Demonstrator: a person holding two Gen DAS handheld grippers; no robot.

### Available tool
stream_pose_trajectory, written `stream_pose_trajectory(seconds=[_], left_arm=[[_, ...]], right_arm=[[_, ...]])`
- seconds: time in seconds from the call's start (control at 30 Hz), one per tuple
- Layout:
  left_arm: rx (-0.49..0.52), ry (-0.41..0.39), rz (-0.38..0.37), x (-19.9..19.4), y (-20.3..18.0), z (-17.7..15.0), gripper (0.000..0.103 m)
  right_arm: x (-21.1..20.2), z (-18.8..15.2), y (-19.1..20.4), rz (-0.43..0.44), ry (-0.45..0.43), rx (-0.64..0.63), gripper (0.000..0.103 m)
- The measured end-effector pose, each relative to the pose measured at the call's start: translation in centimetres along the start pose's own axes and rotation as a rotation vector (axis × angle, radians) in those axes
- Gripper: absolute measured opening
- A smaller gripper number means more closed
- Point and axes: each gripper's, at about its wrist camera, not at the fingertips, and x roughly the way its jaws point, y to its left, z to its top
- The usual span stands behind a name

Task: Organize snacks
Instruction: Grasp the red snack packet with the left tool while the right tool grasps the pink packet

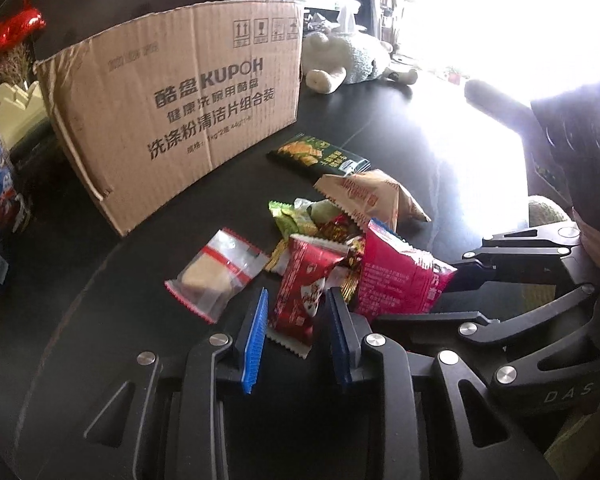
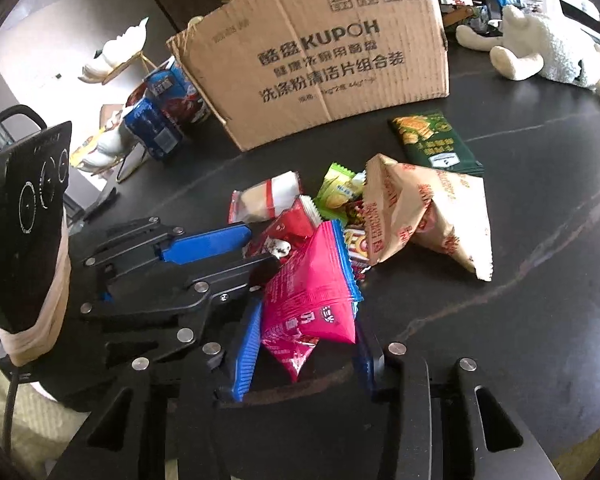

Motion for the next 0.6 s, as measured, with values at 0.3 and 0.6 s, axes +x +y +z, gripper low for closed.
stream_pose_trajectory(seconds=[0.3,0.6], left_arm=[[-0.033,0.019,0.007,1.3,0.0,0.8,0.03],[-0.115,0.022,0.055,0.4,0.0,0.2,0.021]], right_arm=[[-0.2,0.2,-0.8,-0.011,-0.005,0.03,0.041],[-0.6,0.1,-0.9,-0.019,-0.021,0.031,0.041]])
